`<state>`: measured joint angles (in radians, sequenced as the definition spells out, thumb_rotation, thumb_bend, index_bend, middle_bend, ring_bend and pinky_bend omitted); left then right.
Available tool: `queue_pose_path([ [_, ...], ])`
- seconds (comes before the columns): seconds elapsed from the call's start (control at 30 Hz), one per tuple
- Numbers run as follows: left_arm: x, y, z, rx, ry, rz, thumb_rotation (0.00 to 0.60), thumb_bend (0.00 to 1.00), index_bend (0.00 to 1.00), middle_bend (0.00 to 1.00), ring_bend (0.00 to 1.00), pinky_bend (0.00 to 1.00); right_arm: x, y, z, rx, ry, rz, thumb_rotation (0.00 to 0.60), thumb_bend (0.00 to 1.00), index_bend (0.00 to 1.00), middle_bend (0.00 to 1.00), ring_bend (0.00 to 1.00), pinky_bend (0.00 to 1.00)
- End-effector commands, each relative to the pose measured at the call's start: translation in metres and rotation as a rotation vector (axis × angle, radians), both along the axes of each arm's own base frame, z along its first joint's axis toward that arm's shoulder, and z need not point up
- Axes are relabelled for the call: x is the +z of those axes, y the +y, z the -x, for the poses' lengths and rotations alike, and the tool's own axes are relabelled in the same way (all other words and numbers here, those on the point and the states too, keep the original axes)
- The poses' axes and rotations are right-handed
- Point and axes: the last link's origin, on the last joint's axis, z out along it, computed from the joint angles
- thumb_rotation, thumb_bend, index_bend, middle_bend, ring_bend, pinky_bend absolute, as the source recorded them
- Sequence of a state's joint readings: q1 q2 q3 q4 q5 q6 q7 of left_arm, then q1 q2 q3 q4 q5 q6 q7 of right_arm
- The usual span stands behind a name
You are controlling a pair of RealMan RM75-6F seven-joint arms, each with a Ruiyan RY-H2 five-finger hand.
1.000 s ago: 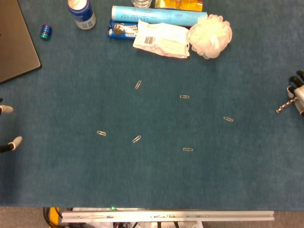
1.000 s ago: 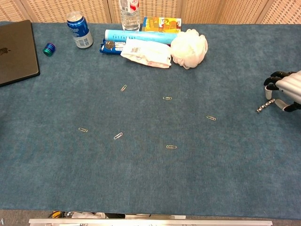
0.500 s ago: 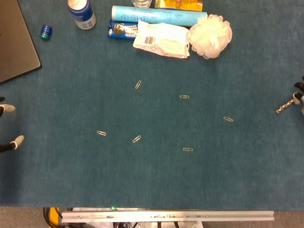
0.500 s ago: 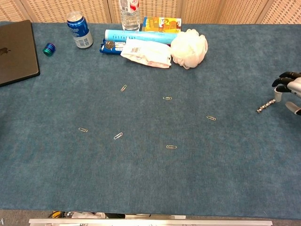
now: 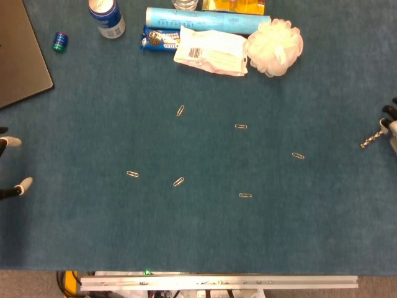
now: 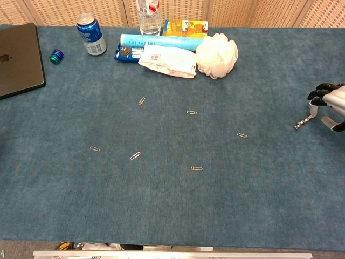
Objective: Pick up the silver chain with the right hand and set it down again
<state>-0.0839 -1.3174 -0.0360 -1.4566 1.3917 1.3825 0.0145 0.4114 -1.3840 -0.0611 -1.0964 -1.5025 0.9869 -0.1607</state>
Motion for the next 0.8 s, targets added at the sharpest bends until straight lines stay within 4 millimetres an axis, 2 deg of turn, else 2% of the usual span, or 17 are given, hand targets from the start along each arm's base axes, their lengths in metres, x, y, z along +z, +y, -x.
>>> queue_pose_path([
  [0.03,0.0,-0.001,0.001,0.003,-0.001,0.0,0.6,0.11,0.32,0.2,0.22,0.48,-0.003,-0.005,0.0,-0.001,-0.004,0.006,0.6,0.47,0.43,0.23,0.1,0.25],
  [0.5,-0.001,-0.001,0.002,0.003,-0.005,0.004,0.6,0.11,0.32,0.2,0.22,0.48,-0.014,-0.004,0.006,-0.018,0.009,-0.016,0.6,0.47,0.43,0.23,0.1,0.25],
  [0.63,-0.001,-0.002,0.002,0.005,-0.006,0.003,0.6,0.11,0.32,0.2,0.22,0.48,-0.009,0.004,0.006,-0.015,0.003,-0.027,0.6,0.47,0.43,0.23,0.1,0.25],
  [0.8,-0.002,-0.001,0.002,0.001,-0.006,0.006,0.6,0.11,0.32,0.2,0.22,0.48,0.007,0.022,0.003,-0.002,-0.01,-0.027,0.6,0.47,0.43,0.23,0.1,0.25],
])
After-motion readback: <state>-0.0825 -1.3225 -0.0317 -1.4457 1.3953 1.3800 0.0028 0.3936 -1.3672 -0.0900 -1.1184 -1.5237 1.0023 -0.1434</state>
